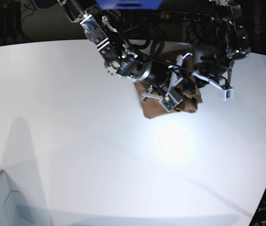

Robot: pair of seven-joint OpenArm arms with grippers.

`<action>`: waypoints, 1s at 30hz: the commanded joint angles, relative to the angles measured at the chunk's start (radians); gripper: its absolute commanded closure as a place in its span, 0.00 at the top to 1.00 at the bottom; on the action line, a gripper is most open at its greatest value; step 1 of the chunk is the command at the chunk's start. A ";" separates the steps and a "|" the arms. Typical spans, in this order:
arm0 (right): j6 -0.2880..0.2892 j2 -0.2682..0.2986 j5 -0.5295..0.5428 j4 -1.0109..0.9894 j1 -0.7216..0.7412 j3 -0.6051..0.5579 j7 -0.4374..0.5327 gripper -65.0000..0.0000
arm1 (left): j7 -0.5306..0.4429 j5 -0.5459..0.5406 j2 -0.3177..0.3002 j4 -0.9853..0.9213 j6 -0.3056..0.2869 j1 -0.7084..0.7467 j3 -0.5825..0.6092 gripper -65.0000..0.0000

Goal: Layout the t-shirt on the table in an organized manner, then fold the t-shirt properly
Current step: 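Lift the strip's end with the right gripper and fold it over the left gripper's side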

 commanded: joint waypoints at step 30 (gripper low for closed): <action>0.007 0.004 0.027 0.078 -0.045 0.131 0.196 0.55 | 0.037 0.022 -0.047 0.197 0.008 0.116 -0.006 0.33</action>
